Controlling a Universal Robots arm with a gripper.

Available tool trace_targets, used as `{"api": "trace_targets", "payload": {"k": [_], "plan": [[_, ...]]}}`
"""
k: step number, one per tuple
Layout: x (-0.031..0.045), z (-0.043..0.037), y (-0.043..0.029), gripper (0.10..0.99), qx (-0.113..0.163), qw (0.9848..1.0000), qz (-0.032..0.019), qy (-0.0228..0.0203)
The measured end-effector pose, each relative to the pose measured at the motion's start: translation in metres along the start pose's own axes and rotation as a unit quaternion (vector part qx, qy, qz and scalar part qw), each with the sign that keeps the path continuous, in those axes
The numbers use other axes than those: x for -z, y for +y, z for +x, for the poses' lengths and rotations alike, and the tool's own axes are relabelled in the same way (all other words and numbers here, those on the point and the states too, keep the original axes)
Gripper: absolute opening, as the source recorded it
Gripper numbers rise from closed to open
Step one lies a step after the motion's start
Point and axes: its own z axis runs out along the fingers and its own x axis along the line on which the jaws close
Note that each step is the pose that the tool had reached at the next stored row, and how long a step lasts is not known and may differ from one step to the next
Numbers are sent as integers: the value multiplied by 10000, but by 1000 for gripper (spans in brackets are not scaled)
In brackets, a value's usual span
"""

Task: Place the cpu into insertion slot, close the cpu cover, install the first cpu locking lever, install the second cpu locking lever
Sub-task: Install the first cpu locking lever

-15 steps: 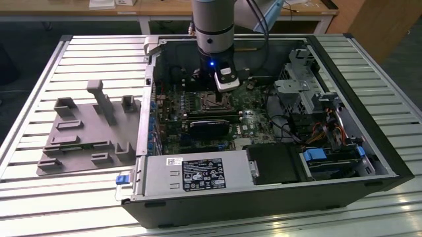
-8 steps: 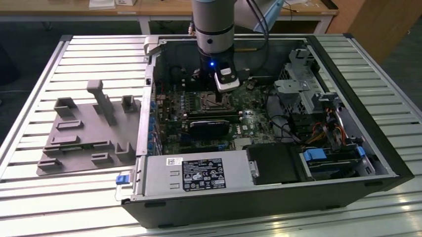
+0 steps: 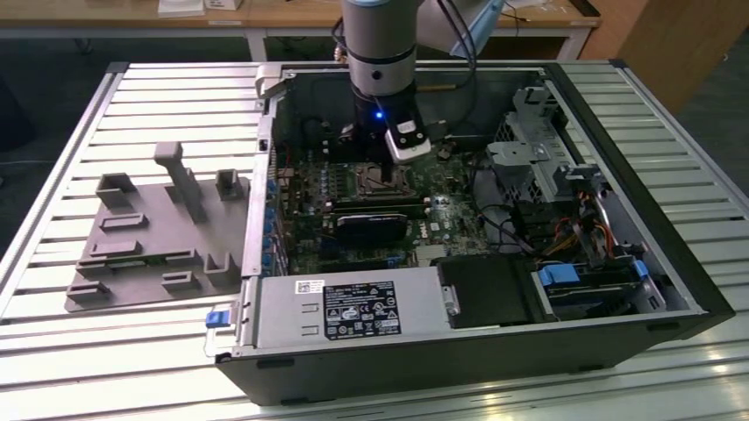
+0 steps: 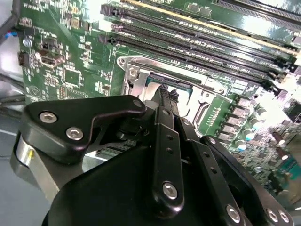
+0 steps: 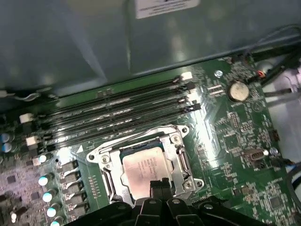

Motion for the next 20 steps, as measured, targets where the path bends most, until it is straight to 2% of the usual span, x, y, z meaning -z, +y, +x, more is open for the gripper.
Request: {"api": "trace_targets", "payload": {"k": [6, 12, 20], "plan": [[-11, 2, -1, 106, 354, 9993, -21, 67], [-9, 3, -2, 106, 373, 9993, -23, 68], [189, -16, 13, 106, 372, 9993, -27, 69]]}}
